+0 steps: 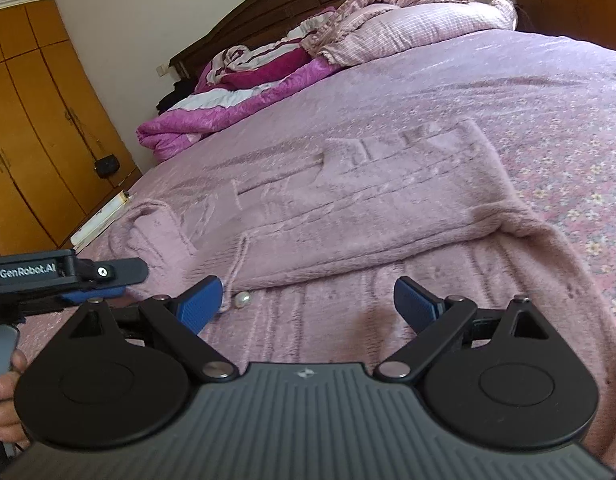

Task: Fold small clothes
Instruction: 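Fold the lifted side over the cardigan body and open the left gripper, then grasp the opposite cardigan side edge with the right gripper and lift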

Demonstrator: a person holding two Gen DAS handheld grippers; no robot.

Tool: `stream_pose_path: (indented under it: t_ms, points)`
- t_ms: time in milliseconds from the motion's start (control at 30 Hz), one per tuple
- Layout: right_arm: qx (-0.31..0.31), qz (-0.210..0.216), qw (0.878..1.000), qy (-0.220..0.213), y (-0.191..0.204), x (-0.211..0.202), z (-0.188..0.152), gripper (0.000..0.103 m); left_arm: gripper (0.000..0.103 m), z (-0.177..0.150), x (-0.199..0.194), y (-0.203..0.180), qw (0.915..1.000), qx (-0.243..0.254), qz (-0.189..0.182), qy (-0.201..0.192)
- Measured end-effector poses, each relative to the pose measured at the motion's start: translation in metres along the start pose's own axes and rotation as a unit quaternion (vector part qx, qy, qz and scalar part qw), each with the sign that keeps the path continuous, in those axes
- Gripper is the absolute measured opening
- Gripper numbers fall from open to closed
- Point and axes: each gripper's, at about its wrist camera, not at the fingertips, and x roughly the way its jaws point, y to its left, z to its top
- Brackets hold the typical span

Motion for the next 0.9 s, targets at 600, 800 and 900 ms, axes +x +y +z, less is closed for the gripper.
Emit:
stream_pose_path:
  t_ms: [600,800,900]
  points:
    - [0.006,0.091,0.994,0.06,0.045,0.055,0.018,0.093,0.056,-0.001,-0.036,0.085,0.9934,-0.087,0.058,-0.047]
    - [0.021,0.075,0.994,0.074,0.047,0.078,0.021,0.083,0.056,0.0,-0.039,0.097,0.9915,-0.103,0.053,-0.059]
    - [0.002,0.067,0.995,0.074,0.051,0.078,0.023,0.074,0.056,0.001,-0.038,0.1,0.9914,-0.103,0.056,-0.058]
